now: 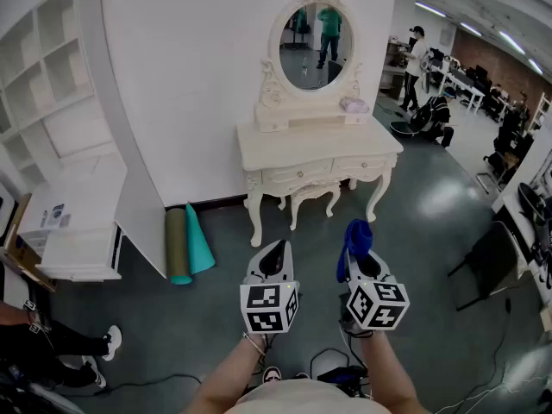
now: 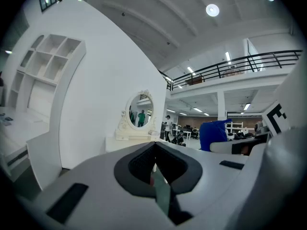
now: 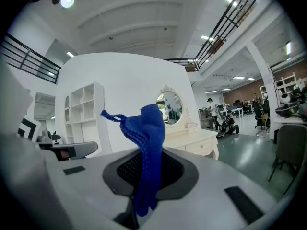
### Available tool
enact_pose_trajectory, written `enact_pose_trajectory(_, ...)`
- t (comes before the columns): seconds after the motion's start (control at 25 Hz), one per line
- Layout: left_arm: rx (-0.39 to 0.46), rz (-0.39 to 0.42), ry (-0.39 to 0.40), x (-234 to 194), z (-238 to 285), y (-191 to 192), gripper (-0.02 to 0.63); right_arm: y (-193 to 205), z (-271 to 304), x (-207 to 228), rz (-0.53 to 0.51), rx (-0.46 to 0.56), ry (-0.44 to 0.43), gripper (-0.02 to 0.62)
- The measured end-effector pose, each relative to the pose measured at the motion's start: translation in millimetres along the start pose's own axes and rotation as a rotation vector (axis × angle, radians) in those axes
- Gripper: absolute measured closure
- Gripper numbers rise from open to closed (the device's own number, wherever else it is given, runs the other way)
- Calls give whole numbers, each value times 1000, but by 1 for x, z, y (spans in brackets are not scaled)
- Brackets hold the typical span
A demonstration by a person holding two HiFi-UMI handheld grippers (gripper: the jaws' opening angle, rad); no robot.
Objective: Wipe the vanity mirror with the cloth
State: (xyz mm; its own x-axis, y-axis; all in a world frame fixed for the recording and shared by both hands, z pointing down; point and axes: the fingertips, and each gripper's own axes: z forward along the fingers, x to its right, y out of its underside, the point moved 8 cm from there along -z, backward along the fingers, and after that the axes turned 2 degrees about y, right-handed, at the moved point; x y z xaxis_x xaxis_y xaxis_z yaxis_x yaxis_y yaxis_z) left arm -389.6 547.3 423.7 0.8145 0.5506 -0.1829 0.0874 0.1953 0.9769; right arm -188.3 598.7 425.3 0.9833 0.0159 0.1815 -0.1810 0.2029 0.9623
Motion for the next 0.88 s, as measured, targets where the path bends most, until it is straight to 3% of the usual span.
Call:
enact_pose_trajectory(0.44,-1,14,6,-17,3,-1,600,1,10,-11,-5,0,9,531)
enact_pose_trajectory(0.88,-13,14,13,-58,14,5,600,14,36,-22,62,-8,51,529)
